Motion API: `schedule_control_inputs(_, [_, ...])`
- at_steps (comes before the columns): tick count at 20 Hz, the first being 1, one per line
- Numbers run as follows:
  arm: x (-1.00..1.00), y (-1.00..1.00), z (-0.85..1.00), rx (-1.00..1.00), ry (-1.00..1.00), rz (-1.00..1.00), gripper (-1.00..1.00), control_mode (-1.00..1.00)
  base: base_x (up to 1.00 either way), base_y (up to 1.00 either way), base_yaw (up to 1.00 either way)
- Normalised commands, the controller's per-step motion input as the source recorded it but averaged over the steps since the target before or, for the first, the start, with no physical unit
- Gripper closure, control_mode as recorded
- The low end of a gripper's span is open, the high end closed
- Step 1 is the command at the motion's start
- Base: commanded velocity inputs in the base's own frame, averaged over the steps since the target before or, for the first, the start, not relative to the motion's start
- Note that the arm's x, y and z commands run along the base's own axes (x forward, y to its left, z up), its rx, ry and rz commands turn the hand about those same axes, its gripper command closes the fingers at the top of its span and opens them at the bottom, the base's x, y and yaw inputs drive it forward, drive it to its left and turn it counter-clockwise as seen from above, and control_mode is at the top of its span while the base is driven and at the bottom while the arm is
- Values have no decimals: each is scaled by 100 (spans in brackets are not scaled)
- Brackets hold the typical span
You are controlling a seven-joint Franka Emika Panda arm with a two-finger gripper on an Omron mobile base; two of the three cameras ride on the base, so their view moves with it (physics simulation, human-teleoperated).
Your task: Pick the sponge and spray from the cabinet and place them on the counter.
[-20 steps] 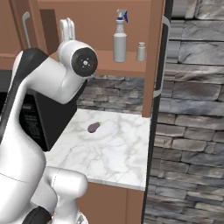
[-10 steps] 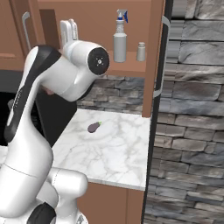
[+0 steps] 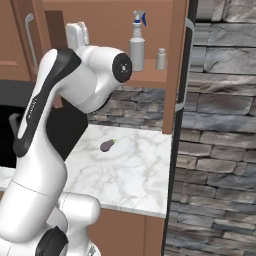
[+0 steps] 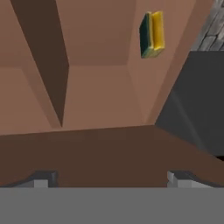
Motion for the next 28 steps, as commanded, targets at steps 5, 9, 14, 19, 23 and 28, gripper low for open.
schedule_control_inputs(5, [0,10,0,0,-3,10,-100,-100,0,0,0])
schedule_control_inputs(9, [0,19,0,0,-1,11,-100,-100,0,0,0])
schedule_control_inputs(14, [0,17,0,0,0,12,-100,-100,0,0,0])
schedule_control_inputs(19, [0,2,0,0,0,14,-100,-100,0,0,0])
schedule_control_inputs(23, [2,2,0,0,0,13,-100,-100,0,0,0])
schedule_control_inputs(28, [21,2,-2,0,0,13,-100,-100,0,0,0])
